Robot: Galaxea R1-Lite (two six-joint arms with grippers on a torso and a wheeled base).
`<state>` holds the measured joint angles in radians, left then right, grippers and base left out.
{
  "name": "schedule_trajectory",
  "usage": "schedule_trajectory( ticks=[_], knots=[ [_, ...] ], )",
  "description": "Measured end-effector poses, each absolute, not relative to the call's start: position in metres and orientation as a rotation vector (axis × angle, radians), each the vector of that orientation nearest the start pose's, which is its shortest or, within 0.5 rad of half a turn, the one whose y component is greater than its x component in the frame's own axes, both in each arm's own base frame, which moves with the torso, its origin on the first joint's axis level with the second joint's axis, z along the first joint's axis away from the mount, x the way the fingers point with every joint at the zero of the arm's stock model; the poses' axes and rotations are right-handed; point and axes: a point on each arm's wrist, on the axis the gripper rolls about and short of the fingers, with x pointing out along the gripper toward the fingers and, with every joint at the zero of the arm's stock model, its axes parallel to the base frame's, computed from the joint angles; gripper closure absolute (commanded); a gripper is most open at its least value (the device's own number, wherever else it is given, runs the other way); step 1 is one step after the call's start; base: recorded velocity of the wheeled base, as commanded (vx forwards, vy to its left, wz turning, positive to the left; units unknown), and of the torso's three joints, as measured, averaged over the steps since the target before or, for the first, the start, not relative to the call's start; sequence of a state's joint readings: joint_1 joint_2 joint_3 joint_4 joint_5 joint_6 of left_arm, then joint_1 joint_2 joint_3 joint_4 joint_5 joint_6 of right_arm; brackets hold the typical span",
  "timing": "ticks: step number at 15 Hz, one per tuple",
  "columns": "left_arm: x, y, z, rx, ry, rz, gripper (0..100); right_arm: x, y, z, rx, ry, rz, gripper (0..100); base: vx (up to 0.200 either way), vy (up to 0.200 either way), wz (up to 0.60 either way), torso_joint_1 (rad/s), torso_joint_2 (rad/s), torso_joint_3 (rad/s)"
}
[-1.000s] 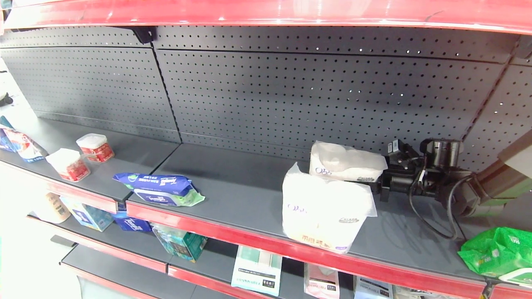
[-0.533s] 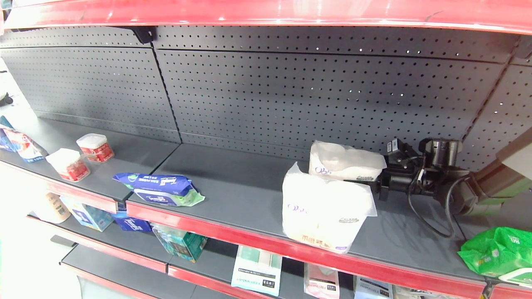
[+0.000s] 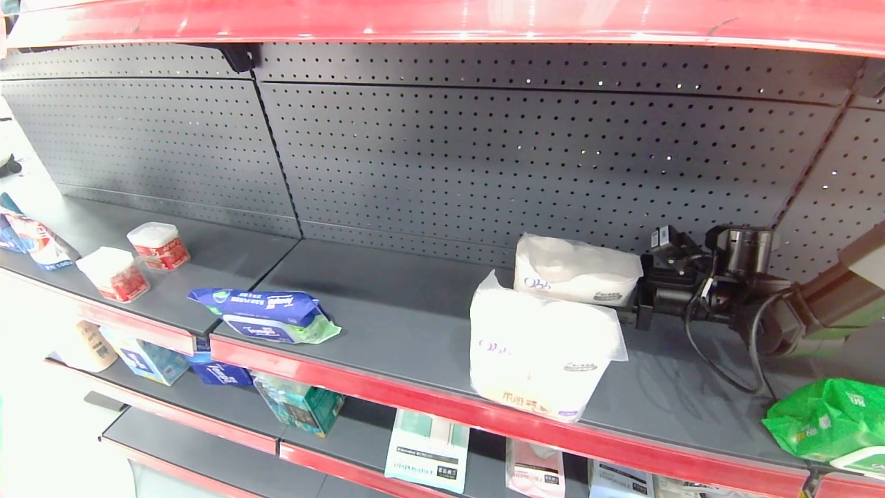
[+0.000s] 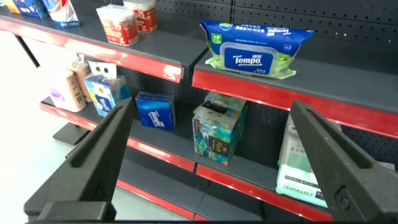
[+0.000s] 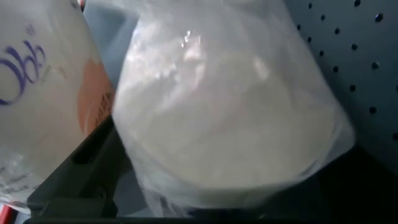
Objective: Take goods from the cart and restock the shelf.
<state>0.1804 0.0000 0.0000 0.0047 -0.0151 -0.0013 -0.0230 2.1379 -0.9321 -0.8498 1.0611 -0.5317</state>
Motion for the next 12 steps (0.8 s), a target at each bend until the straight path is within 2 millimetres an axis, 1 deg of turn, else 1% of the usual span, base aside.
schedule_trajectory(
  ticks=[2,6,9,12],
  knots=[
    [-0.022,-0.004,0.075,-0.002,0.005,0.165,0,0.374,0.009,0.090,-0.281,0.041,1.070,0,0.000,0.000,0.00,0.000,0.00,0.000],
    [-0.022,-0.004,0.075,-0.002,0.005,0.165,0,0.355,0.003,0.093,-0.264,0.074,1.043,0,0.000,0.000,0.00,0.000,0.00,0.000],
    [-0.022,-0.004,0.075,-0.002,0.005,0.165,0,0.342,-0.008,0.097,-0.228,0.118,0.973,0,0.000,0.000,0.00,0.000,0.00,0.000],
    [-0.022,-0.004,0.075,-0.002,0.005,0.165,0,0.321,-0.023,0.102,-0.181,0.163,0.899,0,0.000,0.000,0.00,0.000,0.00,0.000]
  ],
)
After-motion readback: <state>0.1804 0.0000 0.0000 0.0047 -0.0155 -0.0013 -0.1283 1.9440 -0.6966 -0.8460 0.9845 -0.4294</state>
